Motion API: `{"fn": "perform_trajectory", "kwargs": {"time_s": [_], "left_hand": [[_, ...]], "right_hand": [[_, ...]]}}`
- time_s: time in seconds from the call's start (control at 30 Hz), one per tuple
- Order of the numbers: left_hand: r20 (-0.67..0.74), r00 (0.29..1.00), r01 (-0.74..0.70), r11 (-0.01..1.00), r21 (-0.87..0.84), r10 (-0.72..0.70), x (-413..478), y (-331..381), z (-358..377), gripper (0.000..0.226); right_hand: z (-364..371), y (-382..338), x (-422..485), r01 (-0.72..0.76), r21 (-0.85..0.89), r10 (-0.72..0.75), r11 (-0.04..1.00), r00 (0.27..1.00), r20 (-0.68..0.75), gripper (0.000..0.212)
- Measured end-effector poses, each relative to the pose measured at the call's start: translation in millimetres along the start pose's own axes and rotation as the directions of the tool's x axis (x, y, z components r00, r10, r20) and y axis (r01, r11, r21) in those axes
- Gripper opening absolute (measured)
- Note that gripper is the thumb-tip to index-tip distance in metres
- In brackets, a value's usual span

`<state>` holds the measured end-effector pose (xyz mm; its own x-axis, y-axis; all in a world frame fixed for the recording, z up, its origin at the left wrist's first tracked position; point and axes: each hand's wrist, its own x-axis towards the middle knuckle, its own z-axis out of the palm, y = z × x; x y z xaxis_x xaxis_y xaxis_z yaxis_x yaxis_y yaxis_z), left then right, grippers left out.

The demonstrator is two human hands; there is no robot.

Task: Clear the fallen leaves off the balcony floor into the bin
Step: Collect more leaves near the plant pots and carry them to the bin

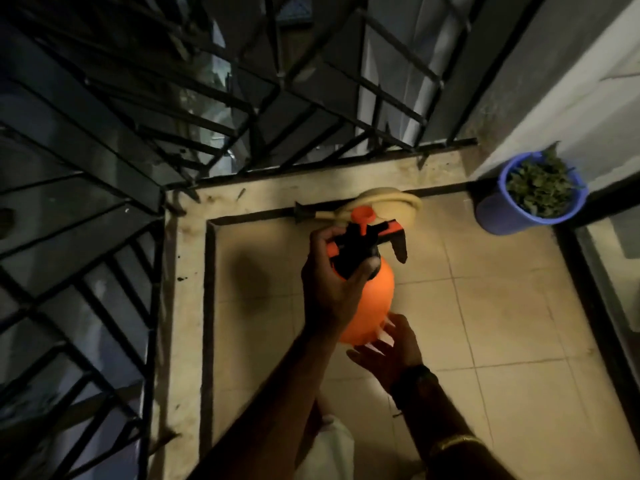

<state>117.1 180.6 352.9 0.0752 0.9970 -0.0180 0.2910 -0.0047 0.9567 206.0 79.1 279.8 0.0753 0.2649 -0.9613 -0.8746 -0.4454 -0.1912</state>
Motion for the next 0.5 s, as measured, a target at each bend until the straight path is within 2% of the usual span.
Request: {"fn": "perform_trajectory", "kwargs": {"time_s": [0.03,0.07,0.1,0.17,0.23,0.3,0.37,0.4,0.43,0.5], "left_hand": [[0.007,1.000,-0.012,1.000,0.027,0.012,8,-1,-13,0.058],[0.019,1.000,-0.023,0.998,0.054,0.022,17,-5,-27,0.058],[0.035,0.999,-0.028,0.997,0.069,0.026,24,-10,-41,0.058],[0.062,0.998,-0.023,0.994,0.104,0.017,38,-24,-66,0.059],[0.069,0.998,-0.002,0.990,0.144,-0.008,49,-40,-86,0.058],[0.070,0.997,0.010,0.984,0.180,-0.023,58,-52,-101,0.055],[0.060,0.997,0.026,0.980,0.199,-0.038,70,-63,-112,0.055],[0.061,0.997,0.026,0.979,0.202,-0.039,76,-69,-118,0.054],[0.063,0.997,0.027,0.979,0.204,-0.041,84,-75,-124,0.054],[0.071,0.996,0.040,0.975,0.217,-0.057,99,-86,-135,0.055]], "right_hand": [[17,2,4,0.080,-0.117,-0.091,0.990,0.992,-0.089,0.039],[35,2,9,0.204,-0.223,-0.243,0.953,0.956,-0.163,0.033],[53,0,11,0.364,-0.305,-0.429,0.880,0.886,-0.178,0.034],[89,-7,8,0.626,-0.405,-0.704,0.666,0.708,-0.064,0.053],[126,-14,2,0.771,-0.480,-0.830,0.419,0.540,0.141,0.065],[160,-23,0,0.828,-0.553,-0.833,0.093,0.369,0.412,0.061],[183,-27,11,0.823,-0.519,-0.682,-0.229,0.244,0.689,0.043],[192,-30,18,0.811,-0.493,-0.581,-0.316,0.245,0.776,0.034],[199,-34,27,0.797,-0.487,-0.496,-0.356,0.281,0.822,0.025],[216,-38,38,0.795,-0.516,-0.395,-0.320,0.383,0.835,0.019]]}}
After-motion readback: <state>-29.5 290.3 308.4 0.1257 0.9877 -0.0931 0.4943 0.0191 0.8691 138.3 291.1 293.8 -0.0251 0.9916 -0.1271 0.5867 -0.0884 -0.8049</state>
